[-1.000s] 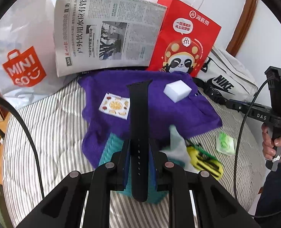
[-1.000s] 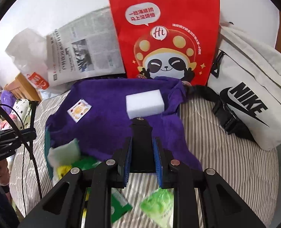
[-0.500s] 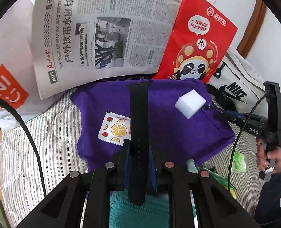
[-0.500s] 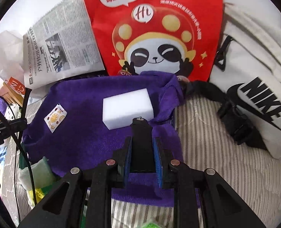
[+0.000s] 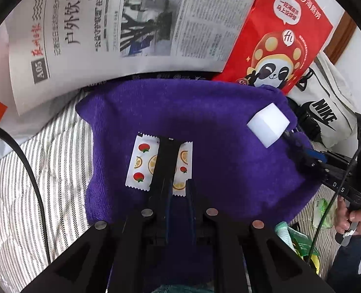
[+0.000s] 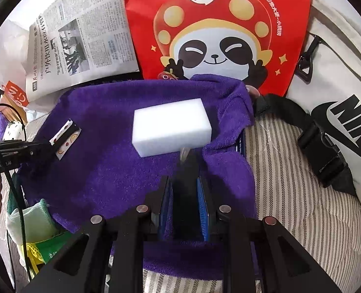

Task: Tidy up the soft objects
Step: 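Lay the right gripper's strap on the purple towel while the left gripper lays its strap on the packet, then move the left gripper toward the teal scrubbing pad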

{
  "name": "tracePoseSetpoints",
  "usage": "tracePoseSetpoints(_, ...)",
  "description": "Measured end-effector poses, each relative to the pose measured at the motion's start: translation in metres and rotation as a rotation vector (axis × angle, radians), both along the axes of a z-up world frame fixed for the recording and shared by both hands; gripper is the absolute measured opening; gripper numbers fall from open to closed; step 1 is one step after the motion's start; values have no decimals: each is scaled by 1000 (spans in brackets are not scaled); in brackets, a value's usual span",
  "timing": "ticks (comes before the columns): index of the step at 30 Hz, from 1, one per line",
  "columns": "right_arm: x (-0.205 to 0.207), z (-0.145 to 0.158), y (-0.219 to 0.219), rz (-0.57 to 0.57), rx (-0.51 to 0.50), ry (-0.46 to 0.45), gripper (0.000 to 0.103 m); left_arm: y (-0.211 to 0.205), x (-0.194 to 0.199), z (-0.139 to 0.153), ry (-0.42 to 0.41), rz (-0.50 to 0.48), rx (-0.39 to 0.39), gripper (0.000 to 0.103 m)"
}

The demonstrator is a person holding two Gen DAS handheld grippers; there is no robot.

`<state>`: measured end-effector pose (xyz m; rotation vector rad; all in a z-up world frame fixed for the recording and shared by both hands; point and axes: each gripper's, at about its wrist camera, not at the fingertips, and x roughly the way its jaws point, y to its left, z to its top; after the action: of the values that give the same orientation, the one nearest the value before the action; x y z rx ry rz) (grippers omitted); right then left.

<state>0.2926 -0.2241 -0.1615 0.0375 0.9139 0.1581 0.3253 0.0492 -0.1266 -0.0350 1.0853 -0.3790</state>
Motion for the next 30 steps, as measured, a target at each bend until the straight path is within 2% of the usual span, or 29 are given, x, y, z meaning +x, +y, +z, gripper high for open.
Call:
tracePoseSetpoints(6, 6, -13, -2, -8, 1, 37, 22, -4, -3, -9, 0, -6, 100, 11)
tracePoseSetpoints(9, 5, -10, -1, -7, -10, 28, 24, -4, -2, -11, -1, -14, 116, 12)
tracePoseSetpoints(14, -3, 3, -3, -4, -21, -1, 44, -7, 0, -12, -13, 13, 170, 13)
tracePoseSetpoints(16, -7, 10, -3, -1, -20, -16, 47, -6, -3, -10, -21, 26, 185, 13)
tracePoseSetpoints(18, -11, 18, -1, 4, -23, -24, 49, -4, -9, -3, -35, 27, 167, 14)
tracePoseSetpoints(21, -20, 28, -1, 8, -27, -34, 53, 0, -22, 13, -53, 26, 132, 25)
tracePoseSetpoints(23, -28, 33, 0, 13, -36, -37, 57, 2, -31, 23, -77, 30, 124, 36)
tracePoseSetpoints(25, -39, 36, 1, 17, -46, -46, 57, 5, -42, 35, -101, 31, 111, 54)
tracePoseSetpoints(27, -50, 38, 1, 18, -50, -47, 58, 10, -59, 46, -136, 29, 88, 57)
tracePoseSetpoints(30, -68, 37, 2, 21, -35, -40, 62, 20, -83, 52, -141, 37, 50, 62)
